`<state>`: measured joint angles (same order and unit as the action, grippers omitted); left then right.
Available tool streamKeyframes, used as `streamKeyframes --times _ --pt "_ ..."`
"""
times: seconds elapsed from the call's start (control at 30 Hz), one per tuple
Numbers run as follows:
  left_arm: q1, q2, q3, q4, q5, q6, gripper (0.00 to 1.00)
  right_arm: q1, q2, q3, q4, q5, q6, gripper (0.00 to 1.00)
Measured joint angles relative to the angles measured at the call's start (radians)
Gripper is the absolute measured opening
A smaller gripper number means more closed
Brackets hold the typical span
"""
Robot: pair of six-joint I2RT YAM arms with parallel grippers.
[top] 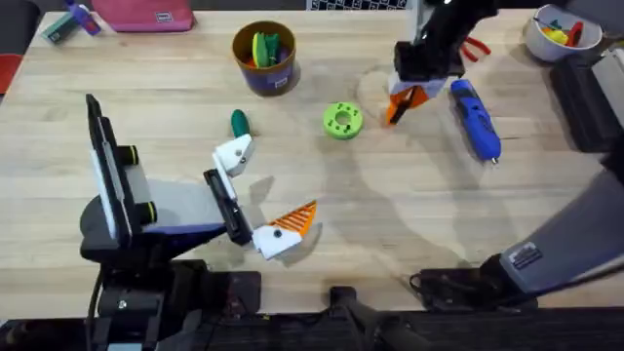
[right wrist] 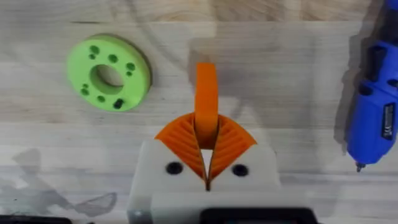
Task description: Pick up the gripper from the table and insert it into the empty holder that is missing its gripper. Then pick up a screw, insert it into the mounting hole, and use the screwdriver to tighten it. Finally, clean up the table by picking up the vegetable and placing it into the bucket.
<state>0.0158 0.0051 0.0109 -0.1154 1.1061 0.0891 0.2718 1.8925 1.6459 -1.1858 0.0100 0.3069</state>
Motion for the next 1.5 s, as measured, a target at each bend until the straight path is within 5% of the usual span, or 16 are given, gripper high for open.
streamKeyframes --times 0.27,0.7,1.17,1.5 --pt "0.0 0.0 0.0 0.0 0.0 0.0 0.986 0.0 -0.221 0.007 0.039 -0.078 0.0 0.012" --pt "0.0 0.0 0.0 0.0 0.0 0.0 0.985 0.0 -0.392 -0.067 0.275 -0.33 0.015 0.011" --pt "0.0 0.0 0.0 0.0 0.0 0.0 0.985 -0.087 -0.574 -0.575 0.804 -0.753 0.183 0.01" --pt "0.0 0.0 0.0 0.0 0.0 0.0 0.985 -0.12 -0.586 -0.922 1.122 -1.067 0.3 0.01"
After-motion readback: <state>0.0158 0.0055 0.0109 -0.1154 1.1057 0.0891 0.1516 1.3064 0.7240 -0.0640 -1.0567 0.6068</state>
